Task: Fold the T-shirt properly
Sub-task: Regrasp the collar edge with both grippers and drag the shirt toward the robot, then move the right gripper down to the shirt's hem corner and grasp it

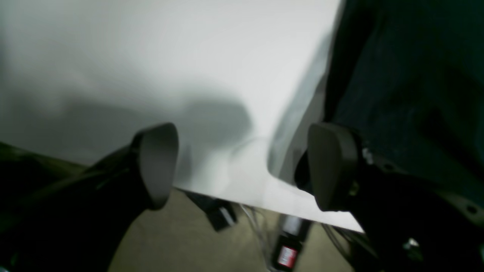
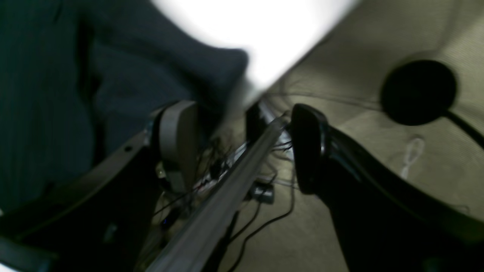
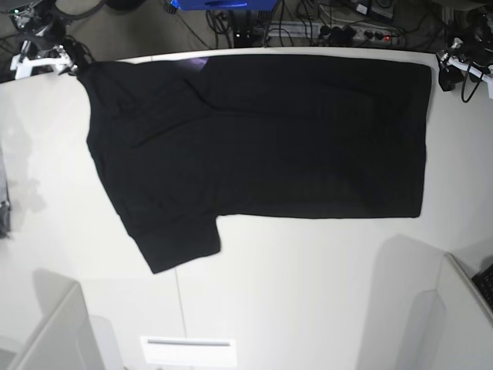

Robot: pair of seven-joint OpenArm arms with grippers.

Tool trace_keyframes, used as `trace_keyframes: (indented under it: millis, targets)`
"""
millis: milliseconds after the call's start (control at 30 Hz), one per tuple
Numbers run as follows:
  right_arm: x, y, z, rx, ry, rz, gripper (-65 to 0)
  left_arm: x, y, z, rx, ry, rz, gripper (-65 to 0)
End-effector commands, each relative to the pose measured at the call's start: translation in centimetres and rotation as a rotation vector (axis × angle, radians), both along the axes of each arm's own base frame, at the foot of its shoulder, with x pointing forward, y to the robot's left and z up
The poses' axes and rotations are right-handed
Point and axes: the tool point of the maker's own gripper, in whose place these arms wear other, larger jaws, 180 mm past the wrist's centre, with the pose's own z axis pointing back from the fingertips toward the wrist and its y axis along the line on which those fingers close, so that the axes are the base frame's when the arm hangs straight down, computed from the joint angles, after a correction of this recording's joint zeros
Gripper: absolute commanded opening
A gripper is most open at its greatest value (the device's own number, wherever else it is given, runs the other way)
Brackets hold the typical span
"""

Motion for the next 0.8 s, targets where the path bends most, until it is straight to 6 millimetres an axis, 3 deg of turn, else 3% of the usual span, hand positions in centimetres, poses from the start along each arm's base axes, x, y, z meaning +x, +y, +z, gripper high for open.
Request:
trace_keyframes:
  millis: [0, 167, 267, 367, 600, 767]
  targets:
    - [0.3, -0.7, 1.4, -0.034, -0.033, 0.002, -28.4, 0.7, 0.5, 1.7, 0.041, -0.038, -0.019, -14.0]
    - [2.0, -0.6, 4.3, -0.103, -0.102, 0.056, -28.4, 2.1, -0.1, 6.1, 0.149, -0.124, -0.063, -14.2]
    - [5.2, 0.8, 5.1, -0.106, -0.169, 0.155, -28.4, 3.2, -0.8, 7.6, 0.183, -0.164, -0.090, -15.3]
    - [8.6, 2.7, 5.3, -0.089, -0.225, 0.272, -28.5, 4.8, -1.9, 7.5, 0.162, -0.194, -0.124, -26.3]
    - [16.7, 5.6, 8.6, -0.088, -0.402, 0.400, -28.5, 7.2, -3.6, 7.5, 0.135, -0.233, -0.175, -64.7]
    - [22.1, 6.2, 9.0, -0.051, -0.446, 0.445, -28.5, 7.8, -3.7, 7.7, 0.134, -0.250, -0.175, -65.0]
